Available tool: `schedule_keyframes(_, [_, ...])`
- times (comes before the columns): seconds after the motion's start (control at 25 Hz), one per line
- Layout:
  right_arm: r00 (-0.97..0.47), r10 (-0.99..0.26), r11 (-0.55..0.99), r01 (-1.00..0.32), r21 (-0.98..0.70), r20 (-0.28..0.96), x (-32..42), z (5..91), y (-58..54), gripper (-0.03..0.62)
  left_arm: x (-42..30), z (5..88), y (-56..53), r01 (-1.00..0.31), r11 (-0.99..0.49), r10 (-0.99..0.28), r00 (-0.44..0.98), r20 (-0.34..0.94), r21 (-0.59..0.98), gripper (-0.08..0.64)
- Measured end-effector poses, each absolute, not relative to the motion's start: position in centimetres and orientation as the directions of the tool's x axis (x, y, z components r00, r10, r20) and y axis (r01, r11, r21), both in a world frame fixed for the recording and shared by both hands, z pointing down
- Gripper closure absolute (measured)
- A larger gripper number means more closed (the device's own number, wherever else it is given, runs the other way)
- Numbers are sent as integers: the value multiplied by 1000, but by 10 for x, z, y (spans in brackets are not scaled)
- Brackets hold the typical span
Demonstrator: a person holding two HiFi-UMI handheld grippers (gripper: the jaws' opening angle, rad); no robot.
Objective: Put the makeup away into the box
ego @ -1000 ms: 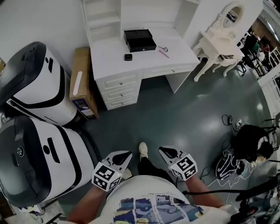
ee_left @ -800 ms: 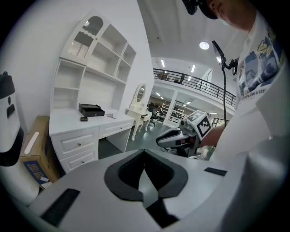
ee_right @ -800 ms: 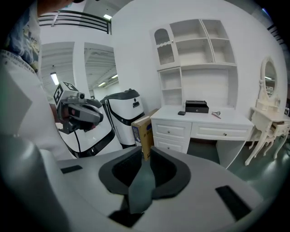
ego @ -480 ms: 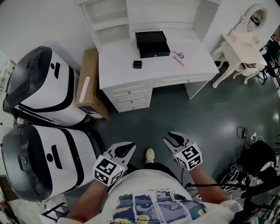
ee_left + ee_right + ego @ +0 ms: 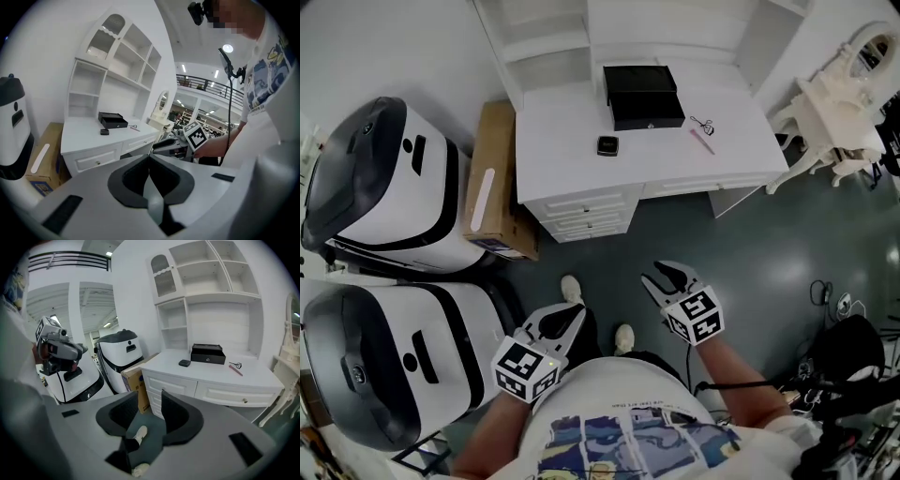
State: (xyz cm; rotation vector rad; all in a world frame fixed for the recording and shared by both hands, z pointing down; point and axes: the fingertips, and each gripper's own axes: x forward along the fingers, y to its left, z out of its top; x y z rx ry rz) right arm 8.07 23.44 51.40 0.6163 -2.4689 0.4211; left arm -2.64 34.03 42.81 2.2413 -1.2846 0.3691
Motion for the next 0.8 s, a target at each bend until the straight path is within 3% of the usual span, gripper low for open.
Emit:
schedule_keyframes(0.56, [-590,-479,655,-733,-183,649,-32,550,70,313,-153,418,212,-793,-525,-678,610,411,310,546])
schedule_keyframes(0.8, [-535,-508,562,-800,-210,675,-63,577,16,283,-195,424,189,-800,-503,-678,600,424,326,546])
